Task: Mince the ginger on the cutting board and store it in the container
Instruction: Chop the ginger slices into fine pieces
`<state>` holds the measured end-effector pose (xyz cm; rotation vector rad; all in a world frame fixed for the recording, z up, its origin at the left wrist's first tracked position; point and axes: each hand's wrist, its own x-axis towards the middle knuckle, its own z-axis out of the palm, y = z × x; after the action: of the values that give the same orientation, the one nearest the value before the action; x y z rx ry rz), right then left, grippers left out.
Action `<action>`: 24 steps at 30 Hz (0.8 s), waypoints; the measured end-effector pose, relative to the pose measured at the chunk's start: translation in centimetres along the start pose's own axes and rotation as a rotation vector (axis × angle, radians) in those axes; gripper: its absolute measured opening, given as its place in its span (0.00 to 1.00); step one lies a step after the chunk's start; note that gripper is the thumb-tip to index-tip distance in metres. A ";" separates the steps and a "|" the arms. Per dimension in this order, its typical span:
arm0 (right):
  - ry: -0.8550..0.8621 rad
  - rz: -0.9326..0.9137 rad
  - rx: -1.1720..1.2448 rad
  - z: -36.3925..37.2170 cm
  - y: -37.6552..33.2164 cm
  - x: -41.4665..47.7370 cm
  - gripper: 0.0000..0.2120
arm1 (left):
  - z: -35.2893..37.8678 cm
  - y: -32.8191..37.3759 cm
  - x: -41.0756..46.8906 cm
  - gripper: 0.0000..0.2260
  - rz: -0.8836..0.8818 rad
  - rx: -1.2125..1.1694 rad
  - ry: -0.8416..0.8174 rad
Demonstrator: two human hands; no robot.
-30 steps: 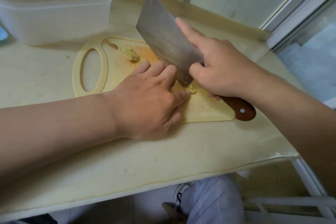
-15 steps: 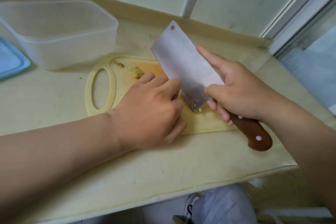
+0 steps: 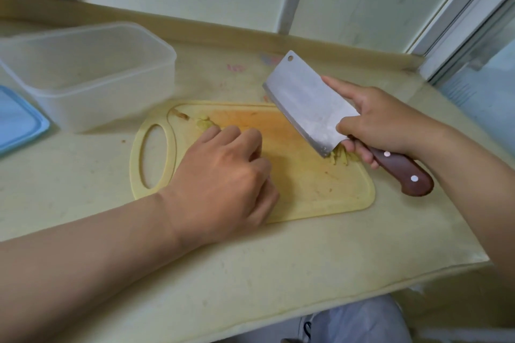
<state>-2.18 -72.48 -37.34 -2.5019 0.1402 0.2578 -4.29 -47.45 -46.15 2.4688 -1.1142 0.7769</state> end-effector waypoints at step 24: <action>-0.039 -0.266 0.333 1.6 -0.8 1.7 0.44 | -4.6 -5.9 4.3 0.22 -0.121 -0.014 -0.566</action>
<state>-0.59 -70.96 -38.48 -2.1531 -0.1541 0.1577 1.00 -43.90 -40.27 2.7927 -1.1126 0.0223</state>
